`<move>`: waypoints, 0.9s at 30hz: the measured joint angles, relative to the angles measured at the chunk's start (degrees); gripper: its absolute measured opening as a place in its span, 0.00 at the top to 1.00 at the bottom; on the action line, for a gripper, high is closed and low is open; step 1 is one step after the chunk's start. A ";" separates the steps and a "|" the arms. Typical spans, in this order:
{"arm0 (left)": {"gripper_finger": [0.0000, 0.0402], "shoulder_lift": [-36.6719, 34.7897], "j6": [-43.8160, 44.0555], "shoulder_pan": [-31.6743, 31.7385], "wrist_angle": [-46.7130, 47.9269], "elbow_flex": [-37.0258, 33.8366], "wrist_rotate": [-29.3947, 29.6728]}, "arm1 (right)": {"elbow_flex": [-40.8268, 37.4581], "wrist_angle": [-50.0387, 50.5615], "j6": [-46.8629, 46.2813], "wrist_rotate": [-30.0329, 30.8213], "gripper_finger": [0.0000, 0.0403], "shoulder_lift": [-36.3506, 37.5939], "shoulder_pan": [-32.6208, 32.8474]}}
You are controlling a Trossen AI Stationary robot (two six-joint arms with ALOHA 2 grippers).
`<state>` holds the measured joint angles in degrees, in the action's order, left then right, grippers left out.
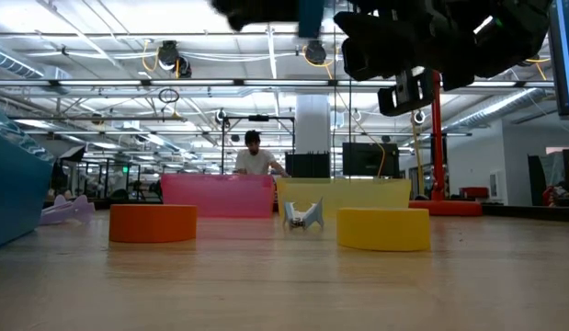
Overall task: Pick and place Stapler, Stapler remover, tape
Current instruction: Put the blue tape into the red bin
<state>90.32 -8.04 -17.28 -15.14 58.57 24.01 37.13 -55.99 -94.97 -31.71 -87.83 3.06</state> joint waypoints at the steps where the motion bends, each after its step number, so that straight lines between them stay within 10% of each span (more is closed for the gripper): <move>1: 0.92 -1.25 0.45 -0.07 4.74 -0.01 0.12 | -0.01 0.14 0.15 -0.86 0.64 0.00 0.01; 13: 0.92 -15.90 21.37 10.81 39.39 0.00 17.88 | -0.03 1.06 4.30 0.44 0.53 0.02 -0.79; 27: 0.92 -2.71 24.44 46.91 39.02 -0.07 -6.03 | -0.03 0.58 6.78 0.40 0.55 0.04 -2.39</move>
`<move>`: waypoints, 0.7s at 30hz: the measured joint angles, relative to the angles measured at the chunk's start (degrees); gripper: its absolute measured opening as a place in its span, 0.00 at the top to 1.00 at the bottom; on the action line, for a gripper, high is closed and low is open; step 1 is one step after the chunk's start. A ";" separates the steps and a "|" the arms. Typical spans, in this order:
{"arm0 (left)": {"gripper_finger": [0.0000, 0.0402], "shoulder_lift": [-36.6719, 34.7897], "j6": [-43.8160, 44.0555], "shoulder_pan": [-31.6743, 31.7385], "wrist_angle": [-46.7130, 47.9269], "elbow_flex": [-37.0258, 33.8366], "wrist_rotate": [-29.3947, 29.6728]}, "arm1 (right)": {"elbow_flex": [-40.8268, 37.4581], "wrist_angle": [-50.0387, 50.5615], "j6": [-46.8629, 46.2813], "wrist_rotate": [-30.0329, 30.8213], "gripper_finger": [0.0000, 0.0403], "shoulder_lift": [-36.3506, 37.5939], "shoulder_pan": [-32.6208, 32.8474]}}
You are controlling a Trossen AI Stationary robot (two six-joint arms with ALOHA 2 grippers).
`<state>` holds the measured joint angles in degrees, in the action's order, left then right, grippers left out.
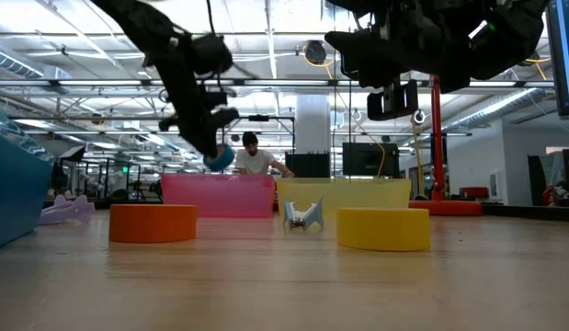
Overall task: Pick and place Stapler, Stapler remover, tape
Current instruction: Put the blue tape into the red bin
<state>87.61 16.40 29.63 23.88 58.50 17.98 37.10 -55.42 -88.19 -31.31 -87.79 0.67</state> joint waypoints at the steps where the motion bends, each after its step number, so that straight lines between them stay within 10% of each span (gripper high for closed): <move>1: 0.92 1.05 0.92 1.20 0.00 0.00 -1.06 | -0.01 0.00 0.11 0.00 0.55 0.00 -0.01; 21: 0.90 25.92 -1.26 9.19 27.53 28.24 1.39 | -0.04 0.00 1.32 -1.99 0.55 0.00 -3.74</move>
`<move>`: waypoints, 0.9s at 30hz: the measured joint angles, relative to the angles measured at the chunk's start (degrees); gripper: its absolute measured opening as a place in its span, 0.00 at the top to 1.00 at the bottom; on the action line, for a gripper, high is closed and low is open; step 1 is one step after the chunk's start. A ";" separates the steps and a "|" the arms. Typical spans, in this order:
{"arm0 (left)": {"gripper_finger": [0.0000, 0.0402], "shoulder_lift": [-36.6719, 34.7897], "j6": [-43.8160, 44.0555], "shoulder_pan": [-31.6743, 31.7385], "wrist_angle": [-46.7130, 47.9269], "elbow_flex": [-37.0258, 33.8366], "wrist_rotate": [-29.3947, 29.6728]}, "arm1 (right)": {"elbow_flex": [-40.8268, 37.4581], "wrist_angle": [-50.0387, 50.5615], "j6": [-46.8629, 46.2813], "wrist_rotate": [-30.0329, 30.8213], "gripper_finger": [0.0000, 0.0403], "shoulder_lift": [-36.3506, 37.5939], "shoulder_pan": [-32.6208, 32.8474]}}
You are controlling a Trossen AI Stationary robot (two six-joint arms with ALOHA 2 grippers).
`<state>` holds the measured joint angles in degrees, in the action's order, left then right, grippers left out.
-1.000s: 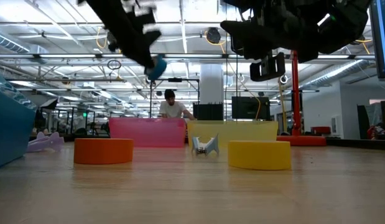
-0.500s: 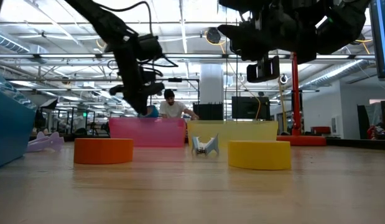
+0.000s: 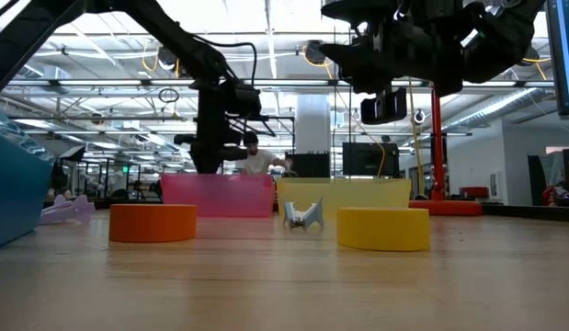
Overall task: Pick and place Stapler, Stapler remover, tape
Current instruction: Put the blue tape into the red bin, then put the right orange tape into the red bin
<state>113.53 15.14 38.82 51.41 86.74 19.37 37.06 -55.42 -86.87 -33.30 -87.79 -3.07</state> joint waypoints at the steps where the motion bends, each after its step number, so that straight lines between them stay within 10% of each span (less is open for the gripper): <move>1: 0.88 0.18 0.00 0.31 0.38 0.04 0.02 | 0.00 0.00 0.53 0.00 0.55 0.00 0.00; 27: 0.41 -5.26 -1.48 1.46 0.31 0.09 -7.71 | 0.00 0.02 1.24 -0.02 0.55 0.00 -0.02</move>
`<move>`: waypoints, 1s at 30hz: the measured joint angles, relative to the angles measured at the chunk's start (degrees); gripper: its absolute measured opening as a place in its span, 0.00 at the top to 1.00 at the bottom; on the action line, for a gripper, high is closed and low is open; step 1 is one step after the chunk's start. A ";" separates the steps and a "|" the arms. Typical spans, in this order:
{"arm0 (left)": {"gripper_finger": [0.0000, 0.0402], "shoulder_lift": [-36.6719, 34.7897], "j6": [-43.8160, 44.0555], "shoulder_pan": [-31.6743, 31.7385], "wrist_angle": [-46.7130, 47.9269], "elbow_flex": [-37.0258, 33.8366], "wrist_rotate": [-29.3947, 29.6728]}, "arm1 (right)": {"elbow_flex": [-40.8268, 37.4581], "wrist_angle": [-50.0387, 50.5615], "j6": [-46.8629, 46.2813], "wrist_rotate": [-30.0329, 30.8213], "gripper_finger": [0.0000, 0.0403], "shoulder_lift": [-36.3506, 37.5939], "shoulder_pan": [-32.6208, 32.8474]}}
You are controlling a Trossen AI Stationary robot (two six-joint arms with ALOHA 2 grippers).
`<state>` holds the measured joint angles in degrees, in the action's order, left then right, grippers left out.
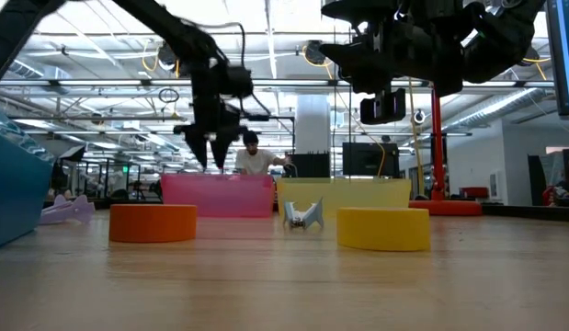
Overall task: Pick and place Stapler, Stapler remover, tape
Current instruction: Put the right orange tape into the red bin
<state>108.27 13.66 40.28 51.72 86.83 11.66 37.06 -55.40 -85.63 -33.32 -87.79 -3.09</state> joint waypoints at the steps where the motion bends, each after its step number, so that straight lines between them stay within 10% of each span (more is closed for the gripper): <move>1: 0.41 -1.53 0.19 -0.37 0.89 0.00 -0.77 | 0.00 0.00 0.22 0.00 0.55 0.00 0.00; 14: 0.40 -22.60 -0.71 -26.31 8.94 0.00 -8.60 | 0.00 0.02 7.71 -7.44 0.55 0.02 0.02; 24: 0.40 -23.81 9.69 -48.92 -1.75 0.00 -0.59 | 0.00 0.32 19.08 -12.27 0.55 0.02 0.59; 30: 0.40 -23.83 11.80 -55.75 -9.74 0.00 7.12 | 0.00 -0.32 15.71 -28.03 0.55 0.94 0.56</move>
<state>84.44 25.46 -15.47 41.98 86.83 18.79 37.06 -55.71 -69.92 -61.35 -86.85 -2.53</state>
